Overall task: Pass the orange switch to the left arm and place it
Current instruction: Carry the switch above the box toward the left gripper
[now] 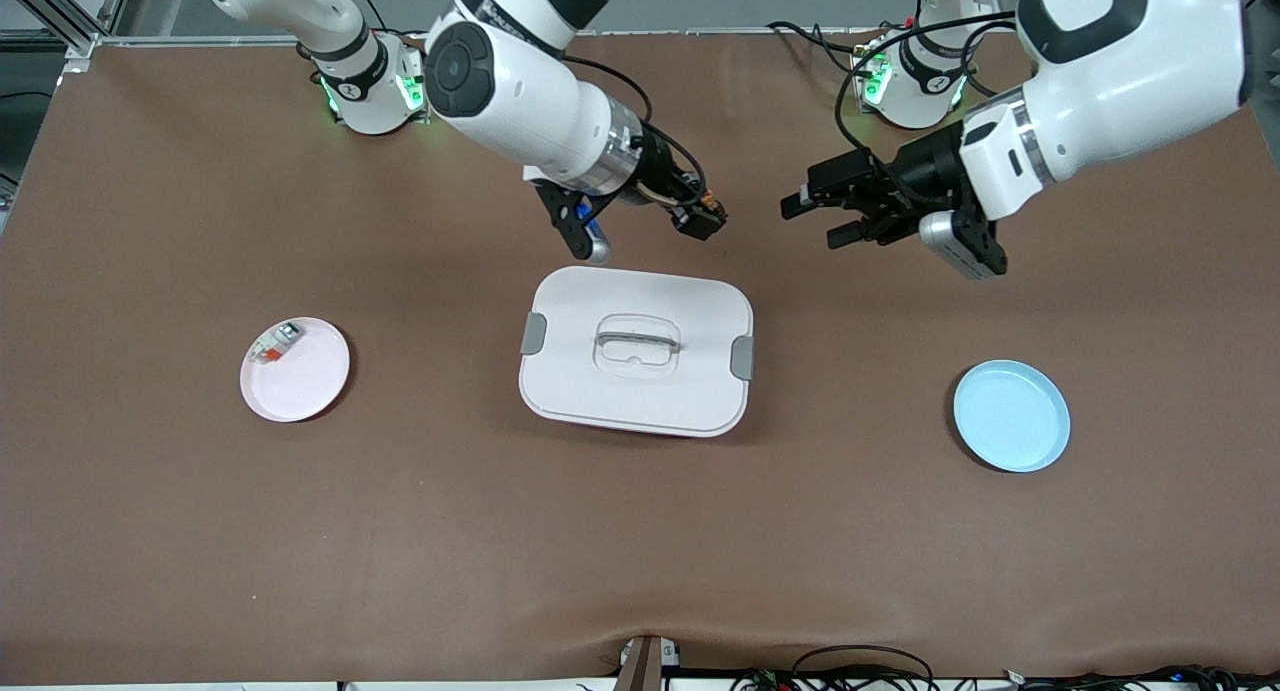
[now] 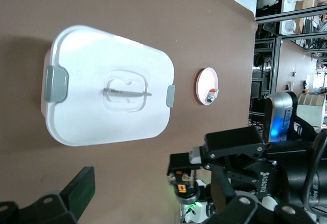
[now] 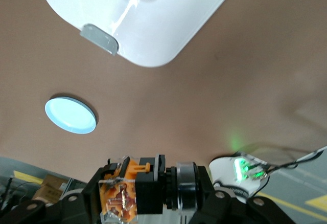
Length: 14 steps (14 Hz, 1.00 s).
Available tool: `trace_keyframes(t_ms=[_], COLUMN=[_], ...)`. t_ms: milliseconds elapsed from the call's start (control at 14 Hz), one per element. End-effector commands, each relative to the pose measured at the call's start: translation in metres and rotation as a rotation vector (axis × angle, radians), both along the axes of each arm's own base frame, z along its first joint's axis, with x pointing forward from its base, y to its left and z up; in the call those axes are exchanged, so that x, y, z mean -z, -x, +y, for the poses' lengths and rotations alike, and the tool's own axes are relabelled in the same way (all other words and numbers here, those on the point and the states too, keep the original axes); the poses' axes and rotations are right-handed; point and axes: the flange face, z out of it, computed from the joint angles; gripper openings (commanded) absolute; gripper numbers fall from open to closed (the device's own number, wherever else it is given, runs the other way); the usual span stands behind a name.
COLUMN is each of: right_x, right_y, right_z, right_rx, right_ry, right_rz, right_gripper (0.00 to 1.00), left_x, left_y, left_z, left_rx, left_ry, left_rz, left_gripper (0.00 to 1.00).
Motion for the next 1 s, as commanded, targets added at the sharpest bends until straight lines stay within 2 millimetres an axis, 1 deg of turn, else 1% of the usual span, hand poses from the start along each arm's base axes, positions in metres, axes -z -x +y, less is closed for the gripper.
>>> trace_keyframes(t_ms=[0, 142, 214, 285, 356, 499, 570, 712, 855, 926], right_x=[-0.002, -0.002, -0.004, -0.006, -0.007, -0.006, -0.007, -0.007, -0.007, -0.008], right_y=[-0.006, -0.006, -0.006, -0.006, -0.006, -0.006, -0.004, -0.005, -0.005, -0.005], right_z=[0.006, 0.006, 0.006, 0.006, 0.007, 0.007, 0.008, 0.007, 0.007, 0.007], right_rx=[0.035, 0.036, 0.054, 0.068, 0.070, 0.070, 0.069, 0.080, 0.080, 0.081], right_ry=[-0.037, -0.038, -0.037, -0.037, -0.038, -0.037, -0.037, -0.035, -0.035, -0.036], right_rz=[0.040, 0.044, 0.055, 0.062, 0.062, 0.064, 0.065, 0.072, 0.072, 0.072], right_gripper=[0.21, 0.20, 0.20, 0.20, 0.20, 0.21, 0.21, 0.21, 0.21, 0.21], left_x=[0.006, 0.013, 0.017, 0.019, 0.022, 0.023, 0.024, 0.025, 0.021, 0.023], left_y=[0.021, 0.040, 0.048, 0.048, 0.049, 0.051, 0.052, 0.060, 0.068, 0.072], left_z=[0.014, 0.021, 0.023, 0.028, 0.027, 0.023, 0.020, -0.003, -0.021, -0.030], left_rx=[-0.062, -0.084, -0.091, -0.110, -0.129, -0.131, -0.126, -0.094, -0.113, -0.113], left_ry=[0.031, 0.031, 0.023, 0.038, 0.078, 0.097, 0.095, 0.080, 0.064, 0.054], left_rz=[0.025, 0.042, 0.047, 0.058, 0.078, 0.088, 0.089, 0.080, 0.077, 0.074], left_gripper=[1.00, 1.00, 0.98, 0.94, 0.90, 0.90, 0.87, 0.84, 0.81, 0.80])
